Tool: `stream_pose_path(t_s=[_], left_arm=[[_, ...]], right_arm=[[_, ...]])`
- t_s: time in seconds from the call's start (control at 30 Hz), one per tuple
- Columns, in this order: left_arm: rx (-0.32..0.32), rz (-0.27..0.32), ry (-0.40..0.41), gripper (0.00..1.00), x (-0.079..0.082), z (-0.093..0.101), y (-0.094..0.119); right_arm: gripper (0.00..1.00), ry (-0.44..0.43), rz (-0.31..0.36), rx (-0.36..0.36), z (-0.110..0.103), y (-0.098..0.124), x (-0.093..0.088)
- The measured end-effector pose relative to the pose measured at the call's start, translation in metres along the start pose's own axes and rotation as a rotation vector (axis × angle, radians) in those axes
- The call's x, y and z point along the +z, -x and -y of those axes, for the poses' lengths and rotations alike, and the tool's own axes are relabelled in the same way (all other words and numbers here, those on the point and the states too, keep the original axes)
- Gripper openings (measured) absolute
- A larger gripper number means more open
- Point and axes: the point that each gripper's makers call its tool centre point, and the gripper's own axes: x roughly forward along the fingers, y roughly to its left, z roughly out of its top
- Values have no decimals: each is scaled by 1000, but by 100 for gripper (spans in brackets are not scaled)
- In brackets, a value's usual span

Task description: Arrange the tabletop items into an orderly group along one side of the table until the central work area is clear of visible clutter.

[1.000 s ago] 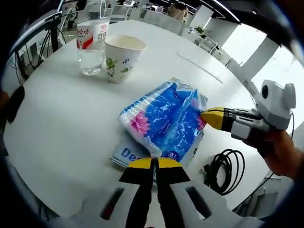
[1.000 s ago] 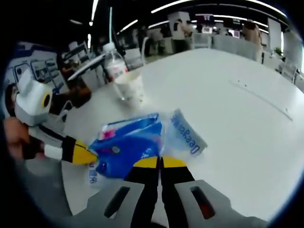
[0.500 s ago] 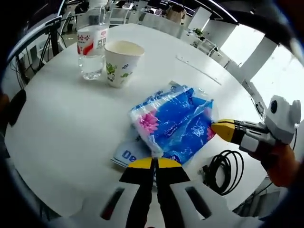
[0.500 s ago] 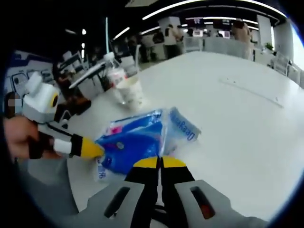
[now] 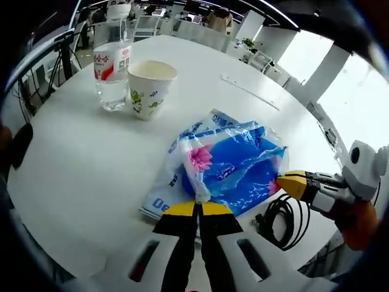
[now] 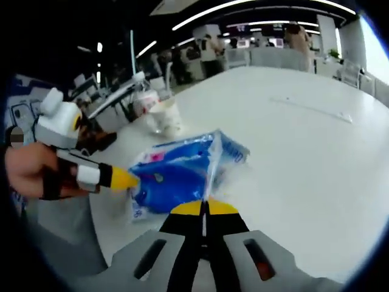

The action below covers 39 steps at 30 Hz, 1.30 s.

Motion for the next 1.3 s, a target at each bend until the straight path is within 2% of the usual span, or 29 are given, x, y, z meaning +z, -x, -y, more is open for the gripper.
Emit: stream_pose_path(t_s=[0.53, 0.73, 1.3], left_arm=[[-65, 27, -104, 0, 11, 32, -3], [-111, 27, -181, 0, 14, 55, -10], [-202, 22, -277, 0, 25, 96, -31]], right_arm=[[0, -48, 50, -60, 18, 30, -1], [0, -72, 66, -98, 35, 43, -3], [0, -140, 85, -178, 64, 70, -17]])
